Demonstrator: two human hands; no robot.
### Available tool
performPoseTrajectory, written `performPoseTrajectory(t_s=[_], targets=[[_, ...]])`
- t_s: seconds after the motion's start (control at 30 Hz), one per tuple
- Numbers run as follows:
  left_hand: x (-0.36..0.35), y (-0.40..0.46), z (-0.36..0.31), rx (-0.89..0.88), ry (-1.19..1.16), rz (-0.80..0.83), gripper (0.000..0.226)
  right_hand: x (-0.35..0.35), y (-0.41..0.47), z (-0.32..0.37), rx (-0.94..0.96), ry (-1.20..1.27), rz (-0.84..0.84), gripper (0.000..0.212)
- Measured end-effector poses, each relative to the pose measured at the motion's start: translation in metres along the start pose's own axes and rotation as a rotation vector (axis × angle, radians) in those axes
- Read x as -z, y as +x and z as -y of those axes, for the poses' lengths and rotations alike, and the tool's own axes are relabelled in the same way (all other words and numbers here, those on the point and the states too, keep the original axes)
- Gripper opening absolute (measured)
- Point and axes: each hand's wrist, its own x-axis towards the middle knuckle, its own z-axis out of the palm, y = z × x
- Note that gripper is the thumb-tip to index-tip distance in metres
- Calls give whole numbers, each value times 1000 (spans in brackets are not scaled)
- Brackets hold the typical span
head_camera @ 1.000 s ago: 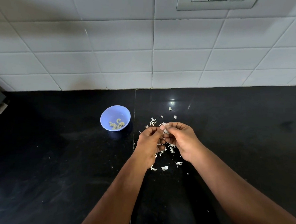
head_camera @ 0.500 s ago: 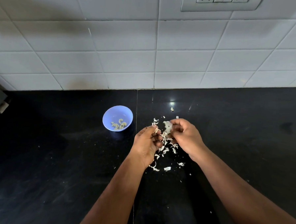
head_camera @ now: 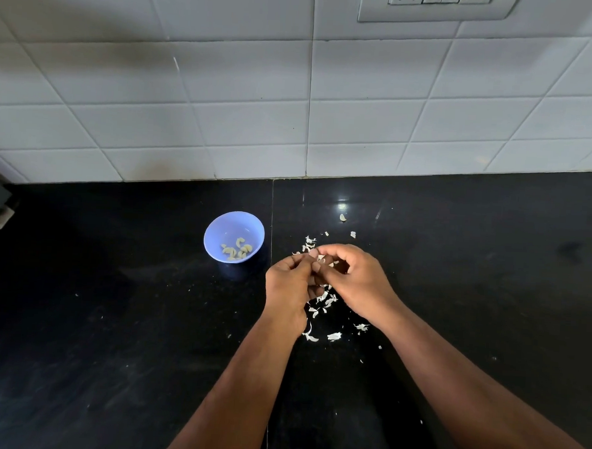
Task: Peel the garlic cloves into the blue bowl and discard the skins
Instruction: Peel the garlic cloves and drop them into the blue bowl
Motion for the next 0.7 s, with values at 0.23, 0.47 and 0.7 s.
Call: performPoseTrajectory(t_s=[0.23, 0.47, 0.7], targets=[[-2, -7, 3, 62, -102, 37, 18, 6, 0, -3, -22, -28, -103, 16], [-10, -6, -1, 139, -34, 57, 14, 12, -7, -5, -188, 242, -74, 14], [-21, -6, 3, 63, -11, 138, 13, 21, -6, -3, -270, 534, -42, 17]])
